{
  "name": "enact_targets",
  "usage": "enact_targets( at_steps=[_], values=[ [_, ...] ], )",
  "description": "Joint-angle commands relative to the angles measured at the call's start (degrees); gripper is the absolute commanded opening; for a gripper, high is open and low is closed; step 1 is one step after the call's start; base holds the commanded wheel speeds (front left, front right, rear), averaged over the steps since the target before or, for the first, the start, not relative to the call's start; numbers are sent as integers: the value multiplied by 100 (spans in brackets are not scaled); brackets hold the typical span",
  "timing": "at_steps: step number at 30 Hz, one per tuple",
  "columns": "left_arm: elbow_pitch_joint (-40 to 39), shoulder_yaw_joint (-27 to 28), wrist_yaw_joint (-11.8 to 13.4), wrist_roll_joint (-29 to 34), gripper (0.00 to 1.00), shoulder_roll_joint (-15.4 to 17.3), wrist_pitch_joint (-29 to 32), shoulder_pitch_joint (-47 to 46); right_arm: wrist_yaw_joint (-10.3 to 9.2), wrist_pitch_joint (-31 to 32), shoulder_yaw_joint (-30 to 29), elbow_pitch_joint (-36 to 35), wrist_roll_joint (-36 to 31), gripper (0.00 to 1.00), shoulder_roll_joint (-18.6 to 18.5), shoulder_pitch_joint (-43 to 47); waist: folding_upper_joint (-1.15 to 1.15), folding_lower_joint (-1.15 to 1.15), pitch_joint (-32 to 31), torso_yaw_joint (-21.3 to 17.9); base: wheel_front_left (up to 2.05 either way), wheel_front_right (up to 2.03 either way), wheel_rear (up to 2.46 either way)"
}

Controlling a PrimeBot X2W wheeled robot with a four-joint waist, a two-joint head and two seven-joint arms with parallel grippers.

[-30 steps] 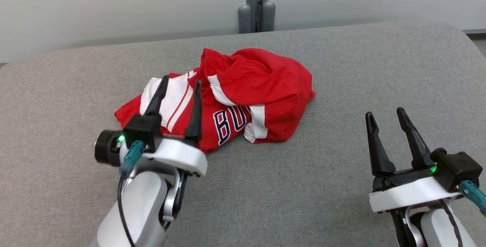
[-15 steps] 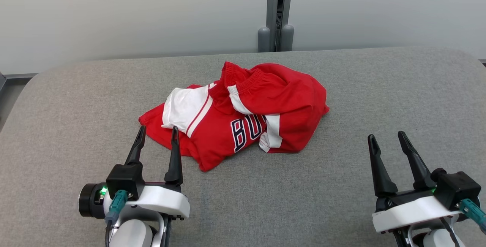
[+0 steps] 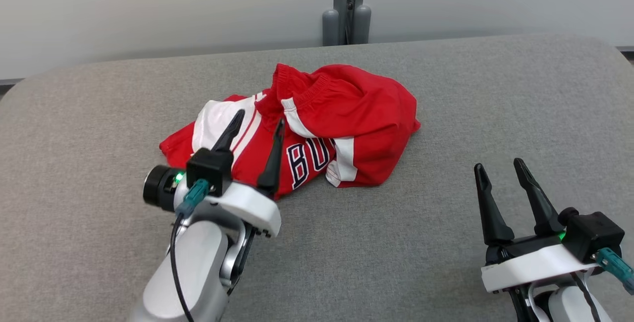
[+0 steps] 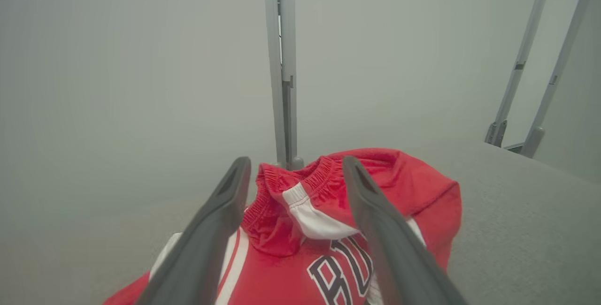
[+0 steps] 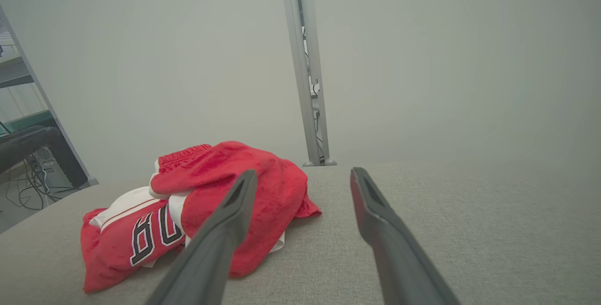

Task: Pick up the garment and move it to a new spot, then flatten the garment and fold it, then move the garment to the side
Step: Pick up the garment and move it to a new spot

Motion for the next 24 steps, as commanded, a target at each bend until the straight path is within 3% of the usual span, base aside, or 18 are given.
enact_targets(
  at_steps=[1,6,13,18,24],
  values=[
    [86,-66,-63,-79,100,15,43,-185,14,12,-19,-5,25,100,-47,-66,0,0,118,-120,0,0,0],
    [434,-743,-108,-527,100,-5,294,-955,14,12,10,-15,34,100,-66,-236,0,0,359,-370,0,0,0],
    [1377,-1384,358,-769,100,5,451,-1916,14,12,110,-39,48,100,-71,-472,0,0,689,-694,0,0,0],
    [2216,-1640,559,-840,100,3,565,-2464,14,11,181,-19,72,100,-65,-589,0,0,857,-842,0,0,0],
    [2995,-1897,518,-1024,100,1,731,-2820,14,11,272,13,114,100,-77,-660,0,0,915,-963,0,0,0]
  ],
)
